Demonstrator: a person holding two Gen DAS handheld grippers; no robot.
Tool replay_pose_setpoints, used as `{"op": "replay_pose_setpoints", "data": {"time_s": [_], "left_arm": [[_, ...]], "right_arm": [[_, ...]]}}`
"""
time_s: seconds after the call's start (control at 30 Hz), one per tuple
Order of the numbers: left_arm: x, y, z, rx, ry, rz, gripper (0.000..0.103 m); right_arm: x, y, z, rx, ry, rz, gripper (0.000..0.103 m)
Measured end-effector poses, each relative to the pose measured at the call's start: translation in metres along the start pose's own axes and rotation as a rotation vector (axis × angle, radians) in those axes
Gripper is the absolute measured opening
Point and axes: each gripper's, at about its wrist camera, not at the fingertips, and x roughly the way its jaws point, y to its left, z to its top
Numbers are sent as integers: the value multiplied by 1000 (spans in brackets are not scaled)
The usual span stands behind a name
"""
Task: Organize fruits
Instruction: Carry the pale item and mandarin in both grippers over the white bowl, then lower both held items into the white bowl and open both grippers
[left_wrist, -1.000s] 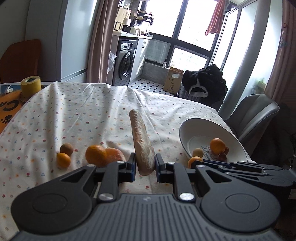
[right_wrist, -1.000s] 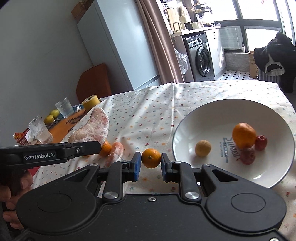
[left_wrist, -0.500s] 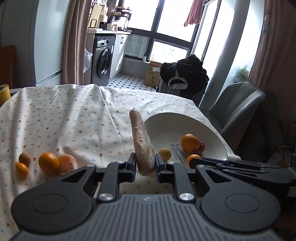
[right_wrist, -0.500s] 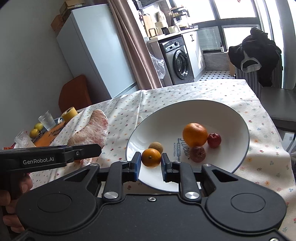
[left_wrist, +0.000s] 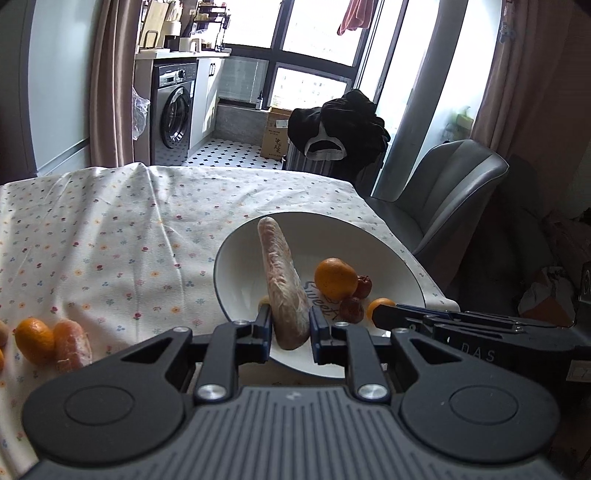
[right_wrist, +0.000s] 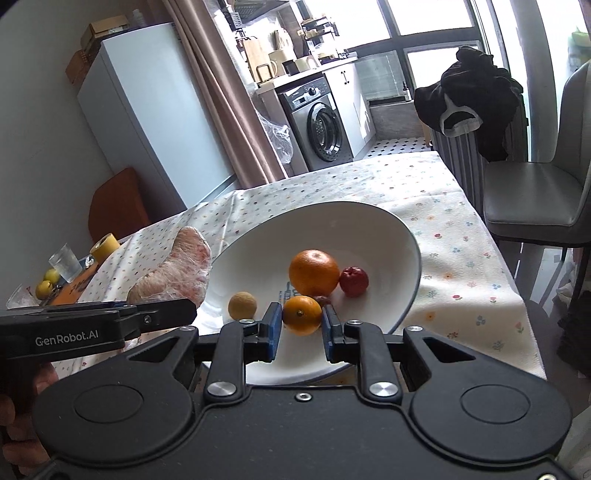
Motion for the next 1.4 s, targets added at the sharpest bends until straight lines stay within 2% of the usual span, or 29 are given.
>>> {"op": "replay_pose_setpoints", "data": {"time_s": [0.07, 0.33, 0.4, 0.47, 0.8, 0.87, 1.03, 1.17, 1.23, 1.4], "left_arm": [[5, -5, 1, 11, 7, -6, 19], [23, -15, 0, 24, 36, -13, 19], [20, -16, -1, 39, 21, -9, 20], [16, -18, -1, 63, 8, -4, 22], [-5, -2, 8, 54, -22, 37, 24], [-11, -1, 8, 68, -28, 42, 28], [-22, 8, 5, 70, -50, 68, 50], [-30, 18, 4, 55, -55, 78, 55], [-35, 23, 3, 51, -66, 92, 64], [-50, 41, 1, 26, -91, 125, 78]], "right_arm": [[0, -4, 0, 5, -3, -15, 28], [-6, -14, -5, 15, -17, -15, 34], [-8, -13, -4, 13, -18, -13, 36], [-9, -9, -5, -5, -24, -6, 45], [-8, -5, -4, 11, -29, -12, 47], [-7, -2, -4, 8, -30, -11, 47], [-8, 9, -5, 0, -35, 2, 47], [-10, 25, -4, -38, -46, 9, 56], [-9, 33, -3, -52, -44, 20, 56], [-7, 51, -1, -85, -45, 39, 60]]}}
